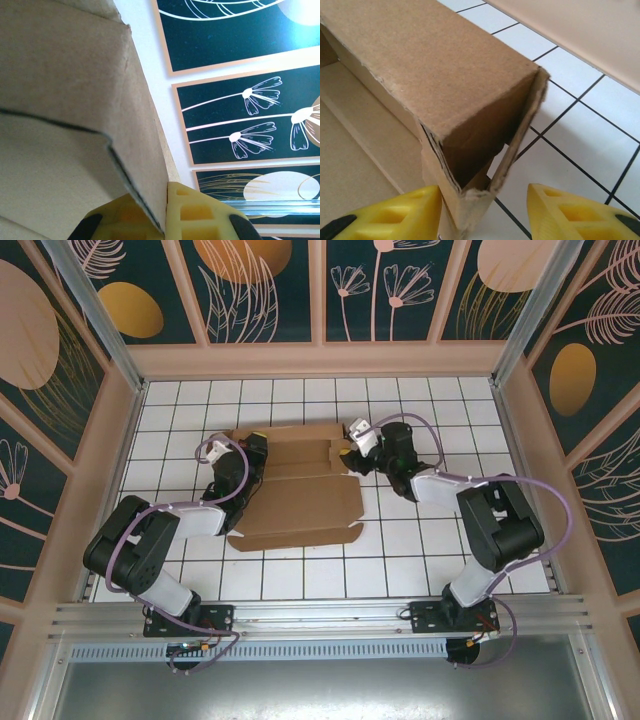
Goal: Fold the paper box
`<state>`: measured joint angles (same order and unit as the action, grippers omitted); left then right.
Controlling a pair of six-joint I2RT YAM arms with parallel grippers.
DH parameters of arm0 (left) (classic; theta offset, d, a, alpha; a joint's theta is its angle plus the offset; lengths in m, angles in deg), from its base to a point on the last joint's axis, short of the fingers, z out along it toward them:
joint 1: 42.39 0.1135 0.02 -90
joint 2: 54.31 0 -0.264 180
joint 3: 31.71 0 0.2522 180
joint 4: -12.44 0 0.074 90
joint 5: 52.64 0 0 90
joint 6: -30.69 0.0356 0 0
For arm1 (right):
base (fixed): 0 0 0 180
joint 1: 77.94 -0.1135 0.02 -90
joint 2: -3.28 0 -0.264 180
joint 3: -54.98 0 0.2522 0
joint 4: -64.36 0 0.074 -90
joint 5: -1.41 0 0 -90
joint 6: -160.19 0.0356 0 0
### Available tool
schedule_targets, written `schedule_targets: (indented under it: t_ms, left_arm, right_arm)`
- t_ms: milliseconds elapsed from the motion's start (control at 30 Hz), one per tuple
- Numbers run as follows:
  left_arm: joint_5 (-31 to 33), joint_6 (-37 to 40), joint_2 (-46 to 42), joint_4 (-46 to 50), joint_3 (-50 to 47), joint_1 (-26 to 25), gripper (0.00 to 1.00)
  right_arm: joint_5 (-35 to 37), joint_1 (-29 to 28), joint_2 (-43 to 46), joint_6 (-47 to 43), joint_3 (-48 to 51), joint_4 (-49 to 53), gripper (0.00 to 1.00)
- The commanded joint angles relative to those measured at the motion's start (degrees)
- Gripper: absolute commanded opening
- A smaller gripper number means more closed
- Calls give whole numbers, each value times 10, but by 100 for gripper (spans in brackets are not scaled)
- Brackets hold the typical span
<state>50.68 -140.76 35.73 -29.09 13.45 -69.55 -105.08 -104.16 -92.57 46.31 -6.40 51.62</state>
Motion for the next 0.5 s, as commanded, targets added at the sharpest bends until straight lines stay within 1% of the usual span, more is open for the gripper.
schedule_targets:
  t_ms: [0, 167, 233, 333, 400, 467]
  left_arm:
    - [-7, 26, 3, 64, -8, 4, 0]
    - [-13, 25, 7, 62, -5, 4, 0]
    - [-17, 24, 10, 61, -4, 5, 0]
    - [-21, 20, 12, 61, -4, 6, 0]
    - [-19, 16, 10, 63, -5, 5, 0]
    - [-18, 14, 9, 65, -5, 6, 0]
  right_arm:
    - [25, -10, -19, -21, -17, -16, 47]
    - [41, -11, -35, -19, -29, -29, 47]
    - [45, -13, -44, -20, -38, -31, 52]
    - [58, -14, -55, -21, -51, -33, 53]
    - [70, -18, -61, -8, -61, -32, 49]
    - [77, -25, -63, 7, -65, -37, 39]
